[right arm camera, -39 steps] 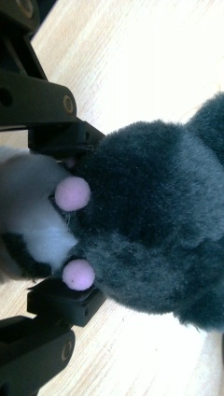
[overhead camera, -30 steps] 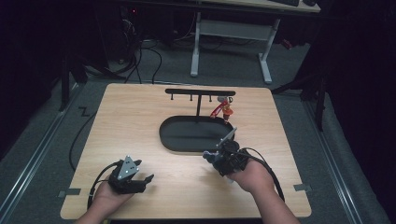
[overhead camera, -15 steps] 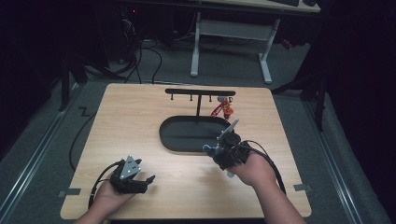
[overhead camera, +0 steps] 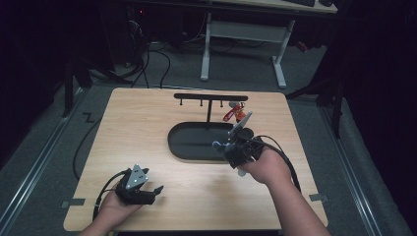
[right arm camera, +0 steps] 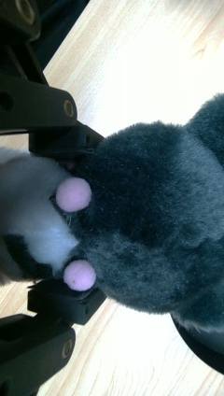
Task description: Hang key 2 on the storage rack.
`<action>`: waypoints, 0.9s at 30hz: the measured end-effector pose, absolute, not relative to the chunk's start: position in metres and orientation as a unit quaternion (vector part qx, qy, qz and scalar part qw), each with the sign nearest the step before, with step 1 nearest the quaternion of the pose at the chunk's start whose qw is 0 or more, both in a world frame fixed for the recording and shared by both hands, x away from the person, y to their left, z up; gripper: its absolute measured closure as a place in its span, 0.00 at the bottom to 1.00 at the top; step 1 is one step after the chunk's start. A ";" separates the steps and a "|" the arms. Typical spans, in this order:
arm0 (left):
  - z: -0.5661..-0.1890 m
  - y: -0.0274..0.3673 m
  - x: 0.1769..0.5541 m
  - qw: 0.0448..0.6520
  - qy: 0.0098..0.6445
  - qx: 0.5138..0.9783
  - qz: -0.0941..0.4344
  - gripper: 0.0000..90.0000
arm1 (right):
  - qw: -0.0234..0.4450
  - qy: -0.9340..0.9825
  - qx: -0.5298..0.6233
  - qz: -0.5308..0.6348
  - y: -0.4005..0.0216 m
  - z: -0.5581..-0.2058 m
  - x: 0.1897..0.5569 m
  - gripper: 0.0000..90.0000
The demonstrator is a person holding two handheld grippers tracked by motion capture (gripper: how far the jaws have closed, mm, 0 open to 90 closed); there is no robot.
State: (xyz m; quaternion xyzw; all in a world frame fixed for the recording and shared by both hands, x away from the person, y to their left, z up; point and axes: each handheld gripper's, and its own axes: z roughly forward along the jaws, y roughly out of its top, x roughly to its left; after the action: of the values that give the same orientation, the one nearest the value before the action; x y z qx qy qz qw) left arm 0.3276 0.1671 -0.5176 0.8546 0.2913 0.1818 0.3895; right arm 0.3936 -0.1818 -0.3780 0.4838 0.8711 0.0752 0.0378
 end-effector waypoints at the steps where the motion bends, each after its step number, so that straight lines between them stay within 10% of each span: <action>1: -0.518 0.167 0.328 0.387 0.290 0.856 0.181 0.21 | 0.035 0.868 0.490 0.075 -0.181 -0.377 0.395 0.47; 27: -0.518 0.166 0.326 0.390 0.282 0.860 0.172 0.21 | 0.035 0.869 0.485 0.090 -0.164 -0.342 0.430 0.47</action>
State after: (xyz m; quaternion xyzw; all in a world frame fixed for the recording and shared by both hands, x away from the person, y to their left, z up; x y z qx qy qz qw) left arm 0.3259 0.1657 -0.5182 0.8596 0.2817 0.1719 0.3900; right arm 0.4298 -0.1643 -0.3424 0.4847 0.8693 0.0903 0.0352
